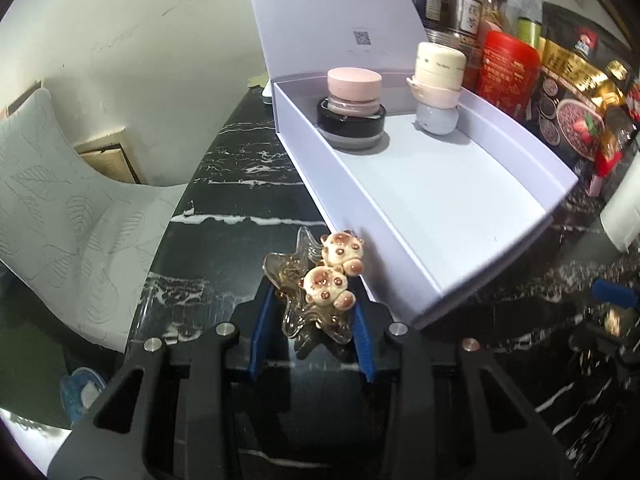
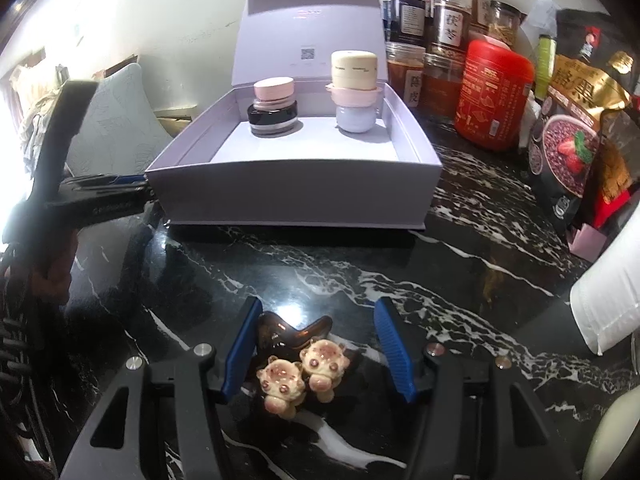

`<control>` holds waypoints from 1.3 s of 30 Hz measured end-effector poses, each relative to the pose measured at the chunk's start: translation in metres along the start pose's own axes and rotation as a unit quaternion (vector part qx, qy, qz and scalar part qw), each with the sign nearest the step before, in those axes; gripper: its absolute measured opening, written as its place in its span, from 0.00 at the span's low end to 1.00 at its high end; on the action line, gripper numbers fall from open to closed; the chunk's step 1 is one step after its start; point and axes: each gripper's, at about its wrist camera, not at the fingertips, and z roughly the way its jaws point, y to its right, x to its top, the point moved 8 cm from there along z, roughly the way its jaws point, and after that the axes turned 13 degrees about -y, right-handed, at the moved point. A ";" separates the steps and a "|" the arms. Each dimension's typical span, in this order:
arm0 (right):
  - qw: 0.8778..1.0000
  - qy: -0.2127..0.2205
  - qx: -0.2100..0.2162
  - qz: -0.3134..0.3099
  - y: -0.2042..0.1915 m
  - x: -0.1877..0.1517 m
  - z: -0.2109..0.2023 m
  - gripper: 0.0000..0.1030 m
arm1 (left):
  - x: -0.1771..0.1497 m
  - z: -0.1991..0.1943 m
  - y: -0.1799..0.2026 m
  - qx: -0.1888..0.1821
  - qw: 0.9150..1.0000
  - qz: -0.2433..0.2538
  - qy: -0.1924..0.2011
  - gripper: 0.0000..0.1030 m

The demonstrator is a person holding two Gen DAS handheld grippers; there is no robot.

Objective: Organize objects
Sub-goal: 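Lift both bear hair clips and carry them toward the white box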

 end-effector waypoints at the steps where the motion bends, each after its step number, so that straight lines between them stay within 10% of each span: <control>1: 1.000 -0.002 0.001 0.001 0.000 -0.001 0.001 0.57 | -0.003 -0.001 0.001 0.002 1.000 0.001 -0.001 0.33; 17: 0.998 -0.004 0.053 -0.044 -0.021 -0.018 -0.011 0.38 | -0.061 -0.038 0.024 -0.056 0.998 -0.008 -0.026 0.32; 23: 0.997 0.011 0.043 -0.060 -0.025 -0.028 -0.022 0.70 | -0.070 -0.042 0.032 -0.069 0.997 -0.007 -0.028 0.32; 39: 0.998 -0.010 0.041 -0.051 -0.017 -0.044 -0.016 0.72 | -0.079 -0.042 0.053 -0.089 0.995 0.006 -0.040 0.32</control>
